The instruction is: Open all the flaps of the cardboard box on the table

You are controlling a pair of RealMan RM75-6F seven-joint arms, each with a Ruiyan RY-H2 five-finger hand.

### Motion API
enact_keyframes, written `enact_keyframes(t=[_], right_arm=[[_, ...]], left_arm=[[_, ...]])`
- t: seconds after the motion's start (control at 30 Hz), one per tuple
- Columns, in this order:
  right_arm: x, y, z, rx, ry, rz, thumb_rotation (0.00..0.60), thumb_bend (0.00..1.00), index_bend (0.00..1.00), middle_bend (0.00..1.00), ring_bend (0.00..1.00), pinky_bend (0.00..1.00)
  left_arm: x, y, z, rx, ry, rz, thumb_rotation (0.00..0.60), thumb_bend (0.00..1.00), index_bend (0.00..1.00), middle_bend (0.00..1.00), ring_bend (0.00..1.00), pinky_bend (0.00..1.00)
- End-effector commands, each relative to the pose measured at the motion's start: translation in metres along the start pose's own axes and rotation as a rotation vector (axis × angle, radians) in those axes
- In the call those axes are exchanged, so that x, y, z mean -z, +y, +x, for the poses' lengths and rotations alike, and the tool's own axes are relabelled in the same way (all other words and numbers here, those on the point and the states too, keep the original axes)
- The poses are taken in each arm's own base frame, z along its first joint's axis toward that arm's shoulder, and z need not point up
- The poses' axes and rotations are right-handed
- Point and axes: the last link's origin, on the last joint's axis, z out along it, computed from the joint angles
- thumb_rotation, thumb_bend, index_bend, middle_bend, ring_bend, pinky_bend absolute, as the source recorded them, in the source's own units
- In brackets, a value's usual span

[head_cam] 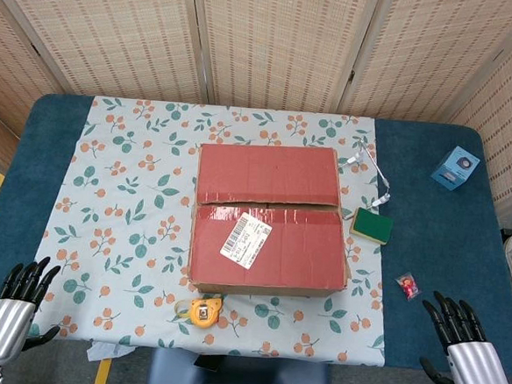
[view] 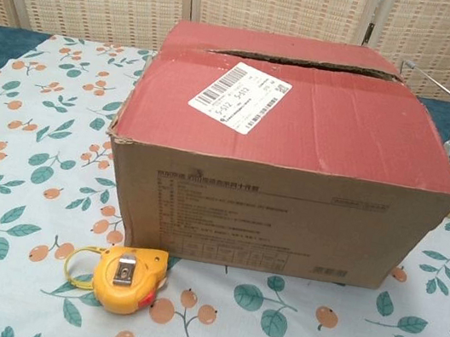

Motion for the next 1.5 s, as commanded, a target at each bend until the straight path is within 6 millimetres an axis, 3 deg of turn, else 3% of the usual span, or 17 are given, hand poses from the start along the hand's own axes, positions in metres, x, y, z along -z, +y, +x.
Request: enact_keyframes(t=[0.03,0.23,0.4,0.63,0.77,1.1,1.23,1.5], right_arm=[[0.000,0.000,0.000,0.000,0.002,-0.001,0.600,0.28,0.00,0.00,0.00,0.00],[-0.009,0.000,0.000,-0.005,0.019,0.012,0.600,0.28,0.00,0.00,0.00,0.00],[-0.037,-0.007,0.013,-0.044,0.095,0.088,0.600,0.28,0.00,0.00,0.00,0.00],[-0.095,-0.048,0.057,-0.012,0.181,0.190,0.600,0.28,0.04,0.00,0.00,0.00],[-0.124,-0.070,0.069,0.086,0.220,0.176,0.600,0.28,0.04,0.00,0.00,0.00],[-0.200,-0.106,0.074,0.109,0.183,0.145,0.600,0.28,0.05,0.00,0.00,0.00],[-0.228,-0.121,0.066,0.107,0.138,0.141,0.600,0.28,0.05,0.00,0.00,0.00],[-0.268,-0.142,0.050,0.088,0.080,0.147,0.600,0.28,0.05,0.00,0.00,0.00]], left_arm=[[0.000,0.000,0.000,0.000,-0.001,0.000,0.600,0.17,0.00,0.00,0.00,0.00],[-0.001,0.000,0.000,0.004,-0.002,-0.003,0.600,0.17,0.00,0.00,0.00,0.00],[0.000,-0.002,0.005,0.025,0.014,0.000,0.600,0.17,0.00,0.00,0.00,0.00],[0.001,-0.003,0.004,0.036,0.006,-0.006,0.600,0.17,0.00,0.00,0.00,0.00],[0.003,-0.005,0.009,0.060,0.028,-0.005,0.600,0.17,0.00,0.00,0.00,0.00],[0.005,-0.009,0.012,0.088,0.036,0.003,0.600,0.17,0.00,0.00,0.00,0.00],[0.003,-0.013,0.013,0.097,0.031,0.015,0.600,0.17,0.00,0.00,0.00,0.00],[0.001,-0.020,0.015,0.137,0.022,0.026,0.600,0.17,0.00,0.00,0.00,0.00]])
